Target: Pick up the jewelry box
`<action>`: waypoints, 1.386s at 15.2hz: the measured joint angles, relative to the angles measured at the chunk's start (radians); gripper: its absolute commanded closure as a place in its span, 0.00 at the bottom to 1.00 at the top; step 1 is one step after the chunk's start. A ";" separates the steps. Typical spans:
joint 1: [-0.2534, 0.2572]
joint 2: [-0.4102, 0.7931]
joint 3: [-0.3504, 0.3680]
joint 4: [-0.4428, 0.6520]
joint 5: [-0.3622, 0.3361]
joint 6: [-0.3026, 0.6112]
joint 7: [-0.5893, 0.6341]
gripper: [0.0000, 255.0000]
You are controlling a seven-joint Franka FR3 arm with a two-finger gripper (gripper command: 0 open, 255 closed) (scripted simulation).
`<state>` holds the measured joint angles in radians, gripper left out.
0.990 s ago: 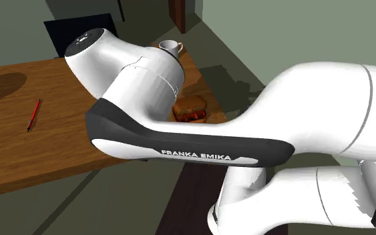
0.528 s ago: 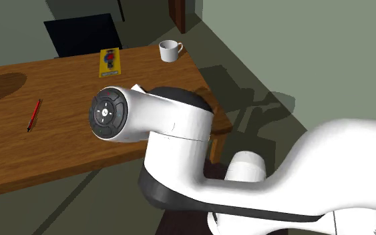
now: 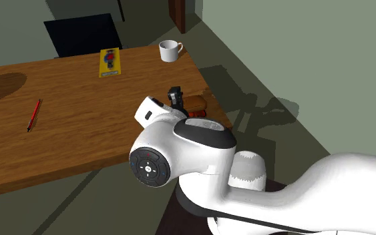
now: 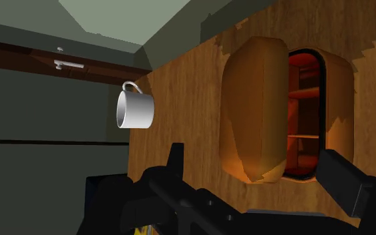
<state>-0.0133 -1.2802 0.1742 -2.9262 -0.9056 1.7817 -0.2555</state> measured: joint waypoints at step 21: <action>-0.002 -0.001 -0.004 0.001 -0.009 0.004 -0.004 1.00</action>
<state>-0.0158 -1.2810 0.1700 -2.9256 -0.9142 1.7856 -0.2593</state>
